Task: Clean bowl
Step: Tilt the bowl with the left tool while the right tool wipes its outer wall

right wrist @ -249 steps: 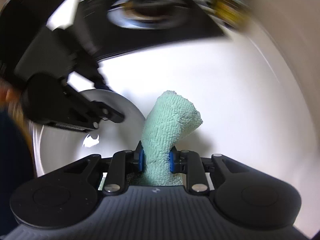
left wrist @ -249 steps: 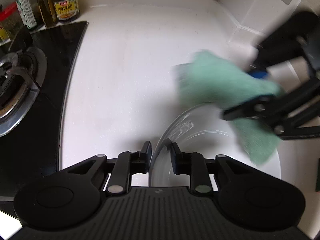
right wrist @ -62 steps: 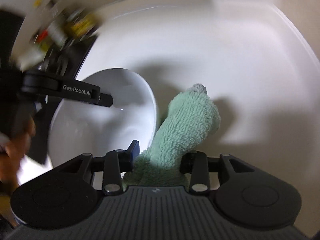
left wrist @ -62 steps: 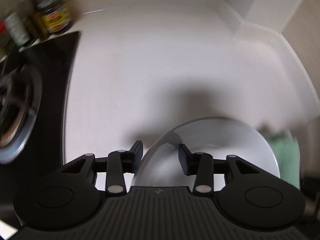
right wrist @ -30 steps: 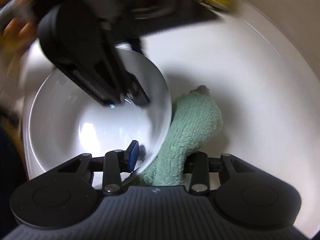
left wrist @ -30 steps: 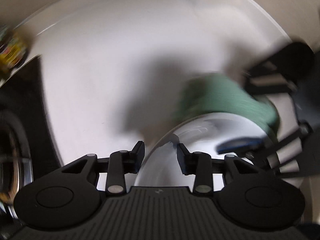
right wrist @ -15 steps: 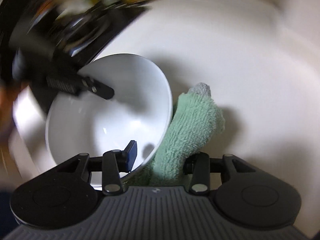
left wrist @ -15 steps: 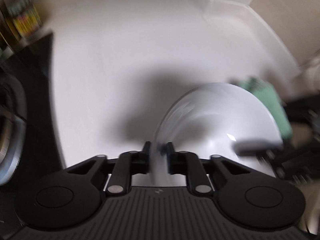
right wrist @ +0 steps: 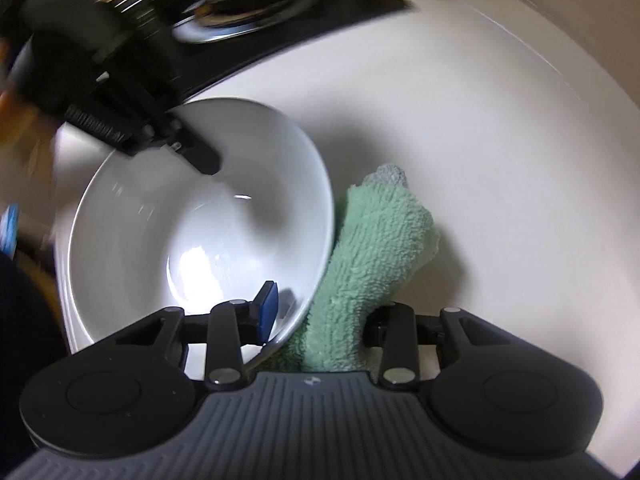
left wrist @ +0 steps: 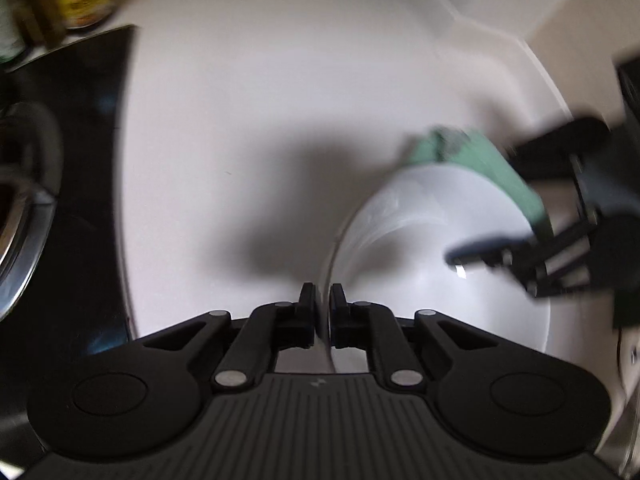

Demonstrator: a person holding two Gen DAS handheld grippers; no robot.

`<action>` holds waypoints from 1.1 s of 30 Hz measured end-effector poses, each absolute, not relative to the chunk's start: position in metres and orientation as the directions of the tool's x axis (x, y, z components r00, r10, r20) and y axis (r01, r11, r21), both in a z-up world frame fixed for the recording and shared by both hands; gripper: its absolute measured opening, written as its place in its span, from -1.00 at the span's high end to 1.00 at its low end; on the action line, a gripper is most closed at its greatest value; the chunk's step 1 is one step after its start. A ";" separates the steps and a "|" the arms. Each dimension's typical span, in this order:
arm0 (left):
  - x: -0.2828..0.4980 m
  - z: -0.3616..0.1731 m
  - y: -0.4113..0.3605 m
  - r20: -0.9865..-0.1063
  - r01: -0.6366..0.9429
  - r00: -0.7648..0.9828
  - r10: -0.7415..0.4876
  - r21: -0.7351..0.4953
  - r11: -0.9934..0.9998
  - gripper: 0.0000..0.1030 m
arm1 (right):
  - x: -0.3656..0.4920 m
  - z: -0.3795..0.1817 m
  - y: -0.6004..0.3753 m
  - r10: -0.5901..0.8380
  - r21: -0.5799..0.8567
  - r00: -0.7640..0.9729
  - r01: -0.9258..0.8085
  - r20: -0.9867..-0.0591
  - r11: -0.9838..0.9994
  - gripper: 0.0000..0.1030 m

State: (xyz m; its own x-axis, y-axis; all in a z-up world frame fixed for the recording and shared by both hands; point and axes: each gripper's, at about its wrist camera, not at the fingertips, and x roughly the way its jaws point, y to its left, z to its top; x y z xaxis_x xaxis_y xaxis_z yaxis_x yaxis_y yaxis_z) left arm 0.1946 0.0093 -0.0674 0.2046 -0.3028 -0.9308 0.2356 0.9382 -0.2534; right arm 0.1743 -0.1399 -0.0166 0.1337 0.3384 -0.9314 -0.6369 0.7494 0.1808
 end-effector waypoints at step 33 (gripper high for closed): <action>0.166 -0.058 0.003 -0.928 0.047 0.333 -0.166 -0.159 0.986 0.76 | 0.190 0.000 -0.164 0.421 0.264 0.190 -0.539 -0.887 0.800 0.50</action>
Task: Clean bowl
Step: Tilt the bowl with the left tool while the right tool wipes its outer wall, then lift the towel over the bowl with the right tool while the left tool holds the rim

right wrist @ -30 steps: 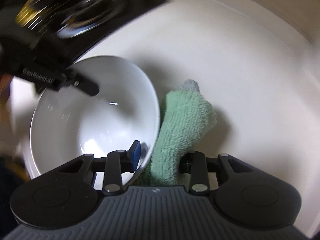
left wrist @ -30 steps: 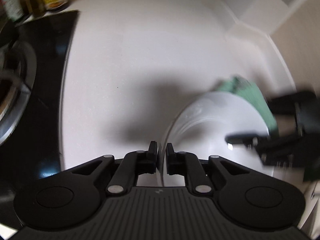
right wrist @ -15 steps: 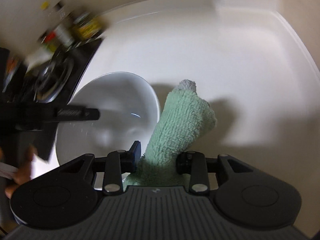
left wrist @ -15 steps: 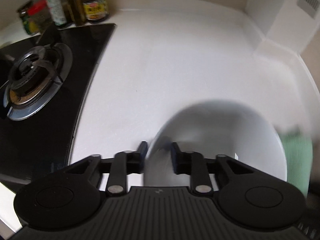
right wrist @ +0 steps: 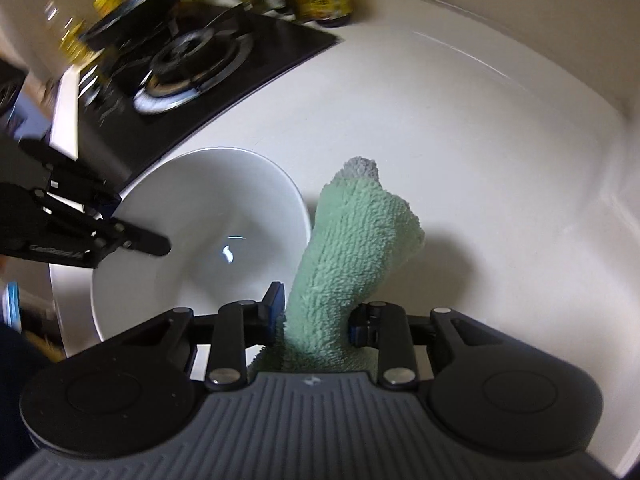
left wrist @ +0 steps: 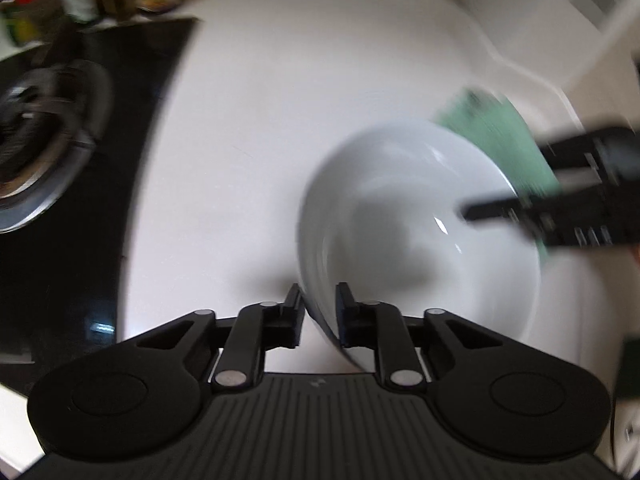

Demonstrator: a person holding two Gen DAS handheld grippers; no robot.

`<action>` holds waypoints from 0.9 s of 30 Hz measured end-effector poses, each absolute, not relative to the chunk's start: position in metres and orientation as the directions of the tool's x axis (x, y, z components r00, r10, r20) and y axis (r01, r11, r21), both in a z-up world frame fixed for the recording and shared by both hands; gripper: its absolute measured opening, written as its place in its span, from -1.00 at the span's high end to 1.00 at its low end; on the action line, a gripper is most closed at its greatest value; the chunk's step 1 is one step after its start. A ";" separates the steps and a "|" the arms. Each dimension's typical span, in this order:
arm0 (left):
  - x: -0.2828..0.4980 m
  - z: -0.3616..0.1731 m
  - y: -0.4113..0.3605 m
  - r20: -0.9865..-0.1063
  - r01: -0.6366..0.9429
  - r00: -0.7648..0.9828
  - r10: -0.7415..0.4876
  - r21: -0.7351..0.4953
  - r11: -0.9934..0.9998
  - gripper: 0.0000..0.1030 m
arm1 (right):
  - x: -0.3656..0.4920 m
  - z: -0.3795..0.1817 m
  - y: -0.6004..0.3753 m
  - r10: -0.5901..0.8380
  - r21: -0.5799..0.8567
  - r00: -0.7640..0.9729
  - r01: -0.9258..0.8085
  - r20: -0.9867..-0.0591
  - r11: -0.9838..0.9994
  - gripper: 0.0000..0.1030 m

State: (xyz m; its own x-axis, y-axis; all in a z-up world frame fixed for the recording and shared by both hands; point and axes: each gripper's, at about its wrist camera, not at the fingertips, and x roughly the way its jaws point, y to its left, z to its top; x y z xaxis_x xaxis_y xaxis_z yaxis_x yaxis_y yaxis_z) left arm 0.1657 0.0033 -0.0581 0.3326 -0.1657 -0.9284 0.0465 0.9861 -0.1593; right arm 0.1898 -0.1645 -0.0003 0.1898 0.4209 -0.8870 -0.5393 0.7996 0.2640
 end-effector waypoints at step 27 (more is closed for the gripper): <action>0.175 -0.044 0.000 -0.959 0.077 0.238 -0.157 -0.143 0.987 0.89 | 0.035 0.016 -0.200 0.211 0.069 0.401 -0.340 -0.891 0.938 0.26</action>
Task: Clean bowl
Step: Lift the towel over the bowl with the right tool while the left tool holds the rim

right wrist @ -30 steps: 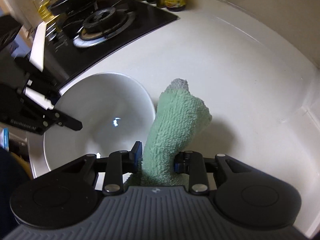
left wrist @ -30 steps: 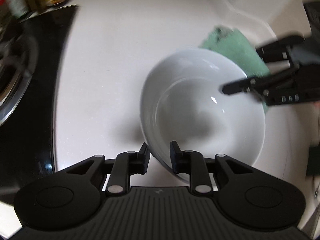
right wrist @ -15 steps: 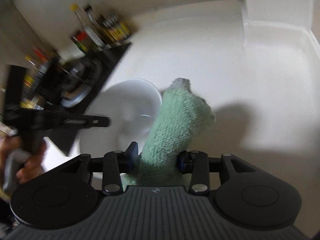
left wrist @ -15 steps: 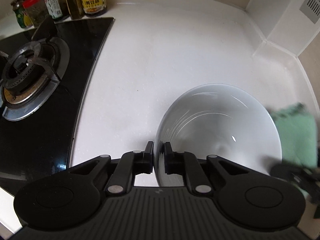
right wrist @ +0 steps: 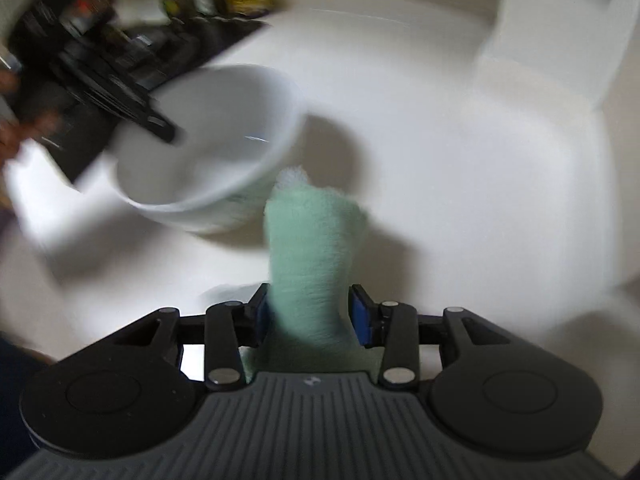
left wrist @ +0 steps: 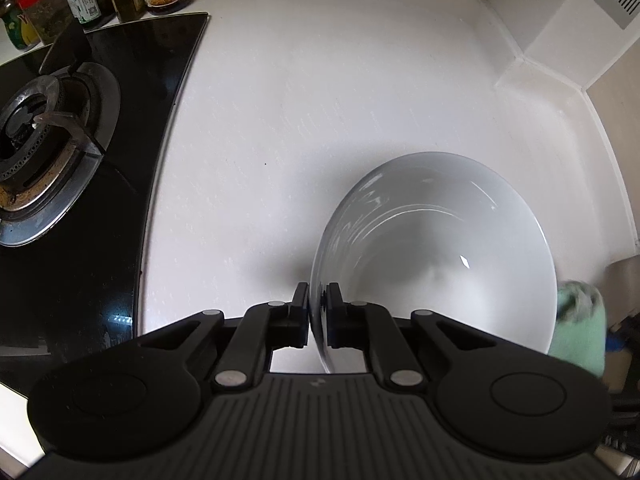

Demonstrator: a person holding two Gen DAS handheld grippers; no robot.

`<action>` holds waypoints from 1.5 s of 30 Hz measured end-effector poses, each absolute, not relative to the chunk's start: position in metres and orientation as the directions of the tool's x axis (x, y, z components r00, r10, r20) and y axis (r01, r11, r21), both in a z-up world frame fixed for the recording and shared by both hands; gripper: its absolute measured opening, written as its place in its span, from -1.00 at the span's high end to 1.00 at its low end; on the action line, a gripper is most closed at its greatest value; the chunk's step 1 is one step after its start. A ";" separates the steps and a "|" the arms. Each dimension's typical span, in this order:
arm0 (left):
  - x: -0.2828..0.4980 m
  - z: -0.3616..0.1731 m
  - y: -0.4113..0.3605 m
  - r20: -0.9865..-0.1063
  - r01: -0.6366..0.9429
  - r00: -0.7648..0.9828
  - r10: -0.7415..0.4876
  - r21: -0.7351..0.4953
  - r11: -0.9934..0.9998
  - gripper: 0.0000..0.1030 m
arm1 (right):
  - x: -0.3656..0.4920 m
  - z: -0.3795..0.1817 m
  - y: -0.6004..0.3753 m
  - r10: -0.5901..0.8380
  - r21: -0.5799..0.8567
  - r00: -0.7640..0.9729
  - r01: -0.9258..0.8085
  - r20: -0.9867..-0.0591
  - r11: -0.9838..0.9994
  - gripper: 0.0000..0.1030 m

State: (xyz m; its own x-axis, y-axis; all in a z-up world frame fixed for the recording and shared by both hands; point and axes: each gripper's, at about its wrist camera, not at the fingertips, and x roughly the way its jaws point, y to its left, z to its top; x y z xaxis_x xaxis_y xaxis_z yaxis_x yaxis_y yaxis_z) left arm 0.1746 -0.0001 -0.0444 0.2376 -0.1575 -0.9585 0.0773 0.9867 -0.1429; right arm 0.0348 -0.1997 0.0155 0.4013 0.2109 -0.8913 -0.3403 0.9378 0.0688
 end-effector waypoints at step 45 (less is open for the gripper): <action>0.163 -0.042 -0.018 -0.955 0.368 0.281 -0.095 0.015 0.930 0.45 | 0.054 -0.009 -0.144 0.252 0.062 0.368 -0.457 -0.895 0.887 0.69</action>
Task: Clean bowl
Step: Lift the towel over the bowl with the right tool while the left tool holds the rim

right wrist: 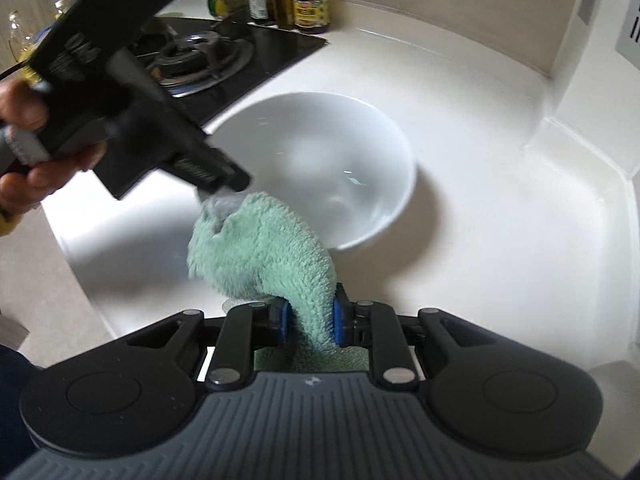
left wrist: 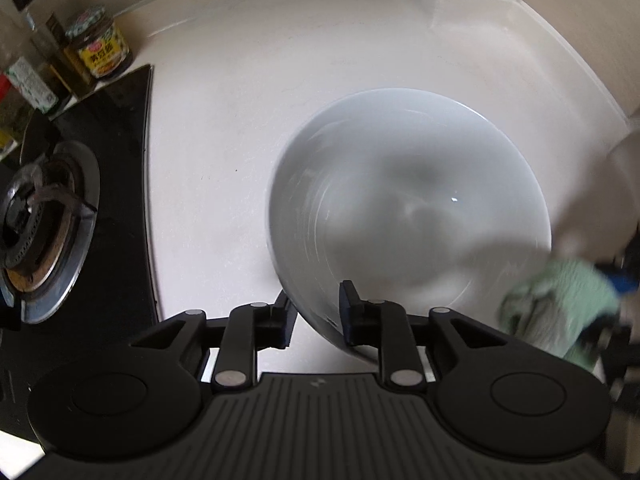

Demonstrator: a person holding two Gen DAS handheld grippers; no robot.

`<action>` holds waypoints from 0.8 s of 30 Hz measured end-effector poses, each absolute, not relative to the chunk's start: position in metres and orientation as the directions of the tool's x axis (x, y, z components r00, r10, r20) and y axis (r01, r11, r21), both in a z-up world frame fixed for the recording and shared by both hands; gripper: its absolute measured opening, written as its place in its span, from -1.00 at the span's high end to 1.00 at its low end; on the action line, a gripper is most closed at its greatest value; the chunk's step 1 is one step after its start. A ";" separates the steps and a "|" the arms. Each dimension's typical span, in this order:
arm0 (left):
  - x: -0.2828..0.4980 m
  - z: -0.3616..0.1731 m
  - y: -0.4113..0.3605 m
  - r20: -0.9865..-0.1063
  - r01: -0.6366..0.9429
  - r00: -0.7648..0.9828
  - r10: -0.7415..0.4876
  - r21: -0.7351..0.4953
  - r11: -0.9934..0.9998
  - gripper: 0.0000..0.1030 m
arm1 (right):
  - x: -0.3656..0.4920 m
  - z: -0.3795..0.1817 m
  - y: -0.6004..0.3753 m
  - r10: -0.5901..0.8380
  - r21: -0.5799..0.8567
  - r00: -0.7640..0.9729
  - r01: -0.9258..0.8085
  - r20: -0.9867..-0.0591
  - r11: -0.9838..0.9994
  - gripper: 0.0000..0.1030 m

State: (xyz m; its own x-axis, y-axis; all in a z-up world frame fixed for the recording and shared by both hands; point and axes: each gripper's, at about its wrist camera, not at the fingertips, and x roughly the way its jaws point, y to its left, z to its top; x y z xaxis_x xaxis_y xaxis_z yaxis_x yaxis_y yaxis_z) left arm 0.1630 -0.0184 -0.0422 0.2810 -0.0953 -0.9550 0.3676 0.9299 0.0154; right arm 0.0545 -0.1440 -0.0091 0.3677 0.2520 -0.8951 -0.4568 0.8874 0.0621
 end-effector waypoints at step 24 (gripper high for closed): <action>0.158 -0.035 -0.024 -0.945 0.459 0.317 -0.081 0.078 0.885 0.42 | 0.156 -0.009 -0.146 0.090 -0.215 0.408 -0.640 -0.908 0.738 0.67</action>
